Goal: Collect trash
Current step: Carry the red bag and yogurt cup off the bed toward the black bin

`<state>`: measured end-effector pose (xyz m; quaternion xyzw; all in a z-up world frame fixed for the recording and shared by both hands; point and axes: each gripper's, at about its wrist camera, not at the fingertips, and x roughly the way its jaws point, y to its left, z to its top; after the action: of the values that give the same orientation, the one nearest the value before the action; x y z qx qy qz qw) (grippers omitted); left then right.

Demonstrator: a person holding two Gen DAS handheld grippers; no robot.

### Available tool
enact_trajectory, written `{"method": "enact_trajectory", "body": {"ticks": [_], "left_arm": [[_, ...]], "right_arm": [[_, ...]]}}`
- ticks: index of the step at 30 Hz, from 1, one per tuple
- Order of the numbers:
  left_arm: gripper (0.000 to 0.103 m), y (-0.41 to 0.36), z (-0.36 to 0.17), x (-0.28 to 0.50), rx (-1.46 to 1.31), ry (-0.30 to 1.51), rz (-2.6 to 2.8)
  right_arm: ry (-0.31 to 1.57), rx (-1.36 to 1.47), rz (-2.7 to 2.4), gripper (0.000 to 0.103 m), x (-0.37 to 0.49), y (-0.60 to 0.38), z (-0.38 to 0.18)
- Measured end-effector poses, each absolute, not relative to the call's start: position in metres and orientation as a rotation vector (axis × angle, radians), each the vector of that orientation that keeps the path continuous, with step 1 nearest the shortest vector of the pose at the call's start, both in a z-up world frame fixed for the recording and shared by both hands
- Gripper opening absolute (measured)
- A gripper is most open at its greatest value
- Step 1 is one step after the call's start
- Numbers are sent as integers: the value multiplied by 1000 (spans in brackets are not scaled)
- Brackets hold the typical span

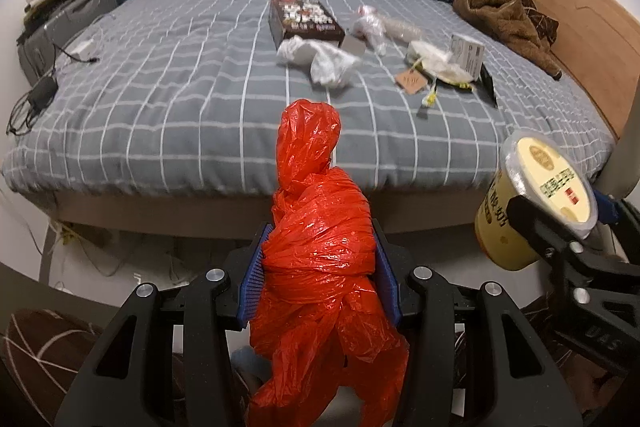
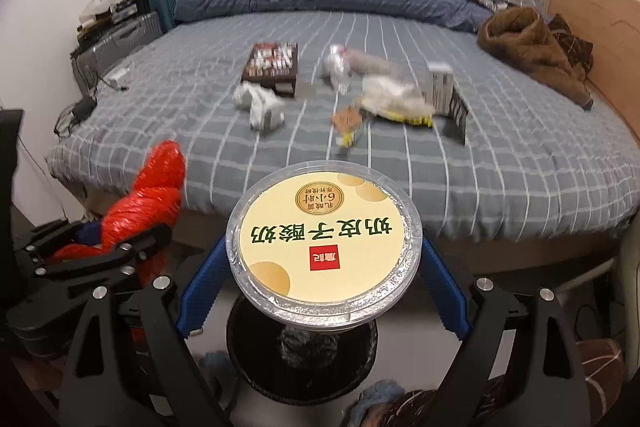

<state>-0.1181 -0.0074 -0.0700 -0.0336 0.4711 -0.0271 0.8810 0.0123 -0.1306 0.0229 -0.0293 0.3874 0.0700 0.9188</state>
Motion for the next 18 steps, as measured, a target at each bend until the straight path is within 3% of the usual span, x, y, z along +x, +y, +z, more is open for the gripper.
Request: {"method": "enact_trajectory", "body": {"ticks": [18], "left_arm": [[46,-4,-172,-102,-46,1170,-57]], "right_arm": [[1074,-39,124,85,50,-131,-90]]}}
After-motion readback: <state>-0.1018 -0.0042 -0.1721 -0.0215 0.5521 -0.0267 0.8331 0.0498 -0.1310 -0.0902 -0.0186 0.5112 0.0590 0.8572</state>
